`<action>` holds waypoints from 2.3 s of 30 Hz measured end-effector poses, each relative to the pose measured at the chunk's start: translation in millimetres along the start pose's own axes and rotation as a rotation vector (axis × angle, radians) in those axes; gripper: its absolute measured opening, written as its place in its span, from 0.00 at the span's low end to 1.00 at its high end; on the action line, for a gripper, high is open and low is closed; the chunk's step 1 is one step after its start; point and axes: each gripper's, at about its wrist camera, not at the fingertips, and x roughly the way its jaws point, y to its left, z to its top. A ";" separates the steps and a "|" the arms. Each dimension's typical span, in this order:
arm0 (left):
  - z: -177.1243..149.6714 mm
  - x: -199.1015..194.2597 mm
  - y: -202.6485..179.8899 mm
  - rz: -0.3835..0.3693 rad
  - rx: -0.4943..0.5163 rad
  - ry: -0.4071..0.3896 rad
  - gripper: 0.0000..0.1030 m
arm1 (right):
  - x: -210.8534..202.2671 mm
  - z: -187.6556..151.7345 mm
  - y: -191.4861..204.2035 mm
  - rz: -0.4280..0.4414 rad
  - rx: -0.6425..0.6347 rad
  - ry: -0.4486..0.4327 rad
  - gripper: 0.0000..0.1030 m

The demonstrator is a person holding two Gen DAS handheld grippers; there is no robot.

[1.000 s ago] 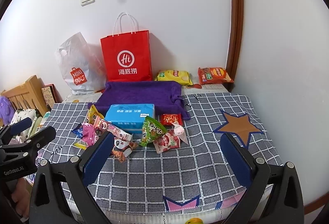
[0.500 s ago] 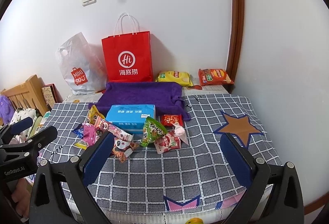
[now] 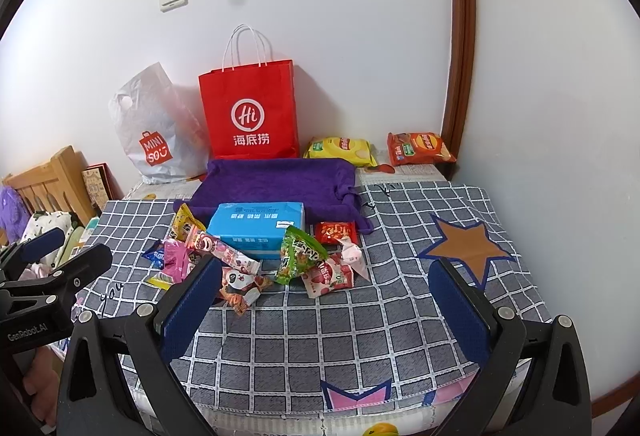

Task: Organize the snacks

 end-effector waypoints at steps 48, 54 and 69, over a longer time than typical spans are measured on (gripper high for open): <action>-1.1 104.9 26.8 0.002 0.007 0.124 0.99 | 137.6 -19.9 -7.9 -0.054 -0.021 0.172 0.99; -6.9 130.8 32.3 0.001 -0.001 0.168 0.99 | 161.8 -22.2 -12.0 -0.060 -0.025 0.206 0.99; -16.5 177.4 60.7 -0.002 -0.065 0.248 0.99 | 217.3 -40.2 -49.4 -0.104 -0.014 0.294 0.88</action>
